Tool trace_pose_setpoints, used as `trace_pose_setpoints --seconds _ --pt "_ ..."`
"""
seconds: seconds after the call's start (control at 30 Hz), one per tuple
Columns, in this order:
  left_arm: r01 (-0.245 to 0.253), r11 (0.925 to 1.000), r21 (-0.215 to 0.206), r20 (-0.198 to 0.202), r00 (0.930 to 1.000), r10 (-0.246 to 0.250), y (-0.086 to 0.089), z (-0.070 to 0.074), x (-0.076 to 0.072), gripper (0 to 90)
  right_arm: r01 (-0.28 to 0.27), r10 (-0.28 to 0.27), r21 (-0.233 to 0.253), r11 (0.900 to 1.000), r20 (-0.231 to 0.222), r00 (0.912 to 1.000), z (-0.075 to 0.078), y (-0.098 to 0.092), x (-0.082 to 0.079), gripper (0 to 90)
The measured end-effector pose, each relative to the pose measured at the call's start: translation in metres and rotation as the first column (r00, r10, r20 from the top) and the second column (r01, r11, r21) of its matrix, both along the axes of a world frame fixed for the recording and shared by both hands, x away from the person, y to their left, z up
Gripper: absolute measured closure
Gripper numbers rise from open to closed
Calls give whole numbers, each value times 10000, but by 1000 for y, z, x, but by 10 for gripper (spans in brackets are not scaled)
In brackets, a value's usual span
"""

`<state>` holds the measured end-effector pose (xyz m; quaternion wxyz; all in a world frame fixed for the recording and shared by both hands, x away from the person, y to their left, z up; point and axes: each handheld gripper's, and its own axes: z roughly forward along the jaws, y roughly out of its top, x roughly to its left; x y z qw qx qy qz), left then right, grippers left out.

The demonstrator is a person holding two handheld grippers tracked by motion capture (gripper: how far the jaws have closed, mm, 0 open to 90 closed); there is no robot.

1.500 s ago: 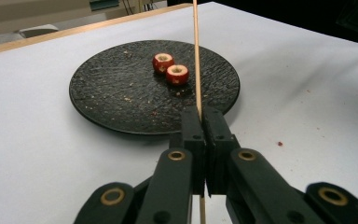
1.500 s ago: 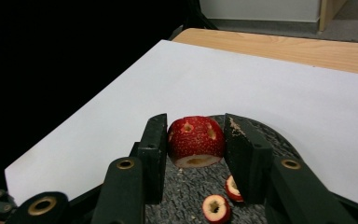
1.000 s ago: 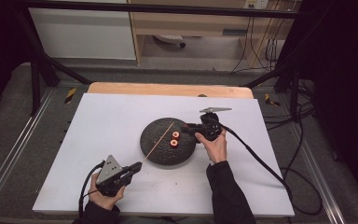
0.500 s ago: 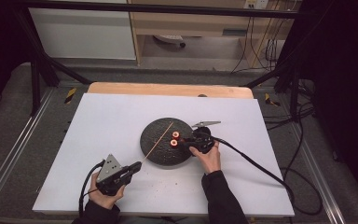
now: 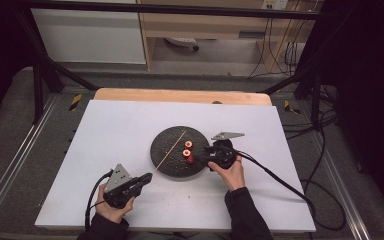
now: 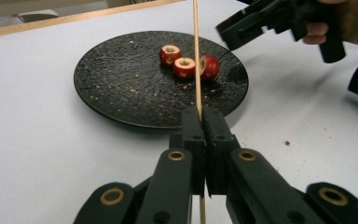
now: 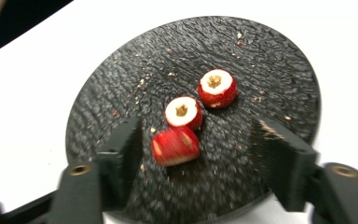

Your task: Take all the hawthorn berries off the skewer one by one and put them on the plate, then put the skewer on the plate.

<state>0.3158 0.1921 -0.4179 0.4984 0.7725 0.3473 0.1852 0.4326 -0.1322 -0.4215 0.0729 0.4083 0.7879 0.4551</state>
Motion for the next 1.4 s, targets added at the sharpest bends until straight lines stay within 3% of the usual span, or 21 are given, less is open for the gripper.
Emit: trace_pose_setpoints --seconds 0.17,0.5,0.63,0.8,1.17,1.4 --pt "-92 9999 55 -185 9998 93 -1 3 4 884 -12 19 -135 9999 559 9984 2 -16 -17 145" --pt "-205 9994 267 -531 9984 219 -8 14 21 883 191 -145 -408 9990 1092 9939 -7 -57 -51 22" --pt "-271 9991 333 -632 9976 292 -12 18 31 883 284 -235 -434 9987 1079 9939 -14 -72 -58 11" --pt "-371 9982 462 -923 9949 412 -20 21 44 883 353 -256 -899 9953 1061 9940 -20 -85 -63 10" --pt "-477 9945 937 -1379 9886 604 -41 23 75 883 614 -513 -1014 9930 994 9937 -27 -104 -70 11" --pt "-710 9890 1295 -1608 9827 916 -59 15 93 883 674 -585 -935 9933 942 9938 -28 -110 -72 12"
